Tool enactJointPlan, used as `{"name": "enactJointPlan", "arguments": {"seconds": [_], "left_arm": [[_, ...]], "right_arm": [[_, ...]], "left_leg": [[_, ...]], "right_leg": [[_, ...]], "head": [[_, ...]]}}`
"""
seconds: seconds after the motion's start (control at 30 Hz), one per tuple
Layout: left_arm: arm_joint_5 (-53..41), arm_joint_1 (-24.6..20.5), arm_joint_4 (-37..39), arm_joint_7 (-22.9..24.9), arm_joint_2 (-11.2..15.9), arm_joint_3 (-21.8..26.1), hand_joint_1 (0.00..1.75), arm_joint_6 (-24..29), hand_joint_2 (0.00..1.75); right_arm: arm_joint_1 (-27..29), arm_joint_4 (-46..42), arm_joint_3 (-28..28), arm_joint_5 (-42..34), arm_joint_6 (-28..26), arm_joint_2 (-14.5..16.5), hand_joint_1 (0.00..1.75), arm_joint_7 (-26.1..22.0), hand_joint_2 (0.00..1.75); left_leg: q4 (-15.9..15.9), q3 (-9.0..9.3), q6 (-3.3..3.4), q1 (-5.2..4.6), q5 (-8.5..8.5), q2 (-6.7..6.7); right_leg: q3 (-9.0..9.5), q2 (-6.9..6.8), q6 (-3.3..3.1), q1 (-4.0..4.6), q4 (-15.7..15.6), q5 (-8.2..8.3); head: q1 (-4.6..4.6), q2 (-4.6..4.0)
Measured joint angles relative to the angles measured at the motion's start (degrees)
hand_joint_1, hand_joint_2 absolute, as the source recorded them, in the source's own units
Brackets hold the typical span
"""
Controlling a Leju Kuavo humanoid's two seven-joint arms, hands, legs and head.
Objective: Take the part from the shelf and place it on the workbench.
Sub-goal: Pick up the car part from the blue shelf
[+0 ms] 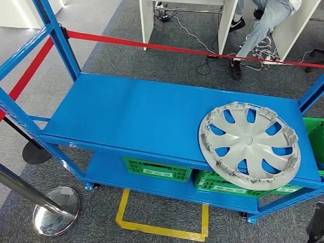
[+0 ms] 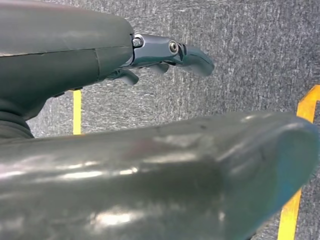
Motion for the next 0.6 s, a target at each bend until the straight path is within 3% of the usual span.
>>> {"name": "enactJointPlan", "arguments": {"seconds": [0.07,0.43,0.6], "left_arm": [[-0.1,0.0,-0.3,0.3,0.1,-0.1,0.00,0.0,0.00],[-1.1,0.0,-1.1,0.7,0.5,-0.1,0.00,0.0,0.00],[-1.4,0.1,-1.6,0.7,0.7,-0.1,0.00,0.1,0.00]], "right_arm": [[0.4,-1.6,1.1,2.1,-1.3,0.1,0.00,-2.0,1.75],[4.3,-8.0,10.8,8.4,-3.0,-0.2,0.00,-5.8,1.75],[7.7,-10.2,17.0,12.6,-6.0,-2.9,0.00,-7.5,1.75]], "left_leg": [[0.0,0.00,0.00,0.00,0.00,0.00],[0.0,0.00,0.00,0.01,0.00,0.00],[0.0,-0.01,0.00,0.00,0.00,0.00]], "right_leg": [[0.01,0.00,0.00,0.00,0.0,0.00],[0.01,-0.02,0.00,0.00,0.0,0.00],[0.01,-0.02,0.00,0.00,0.0,0.00]], "head": [[0.01,0.00],[-0.01,0.00],[0.00,0.00]]}}
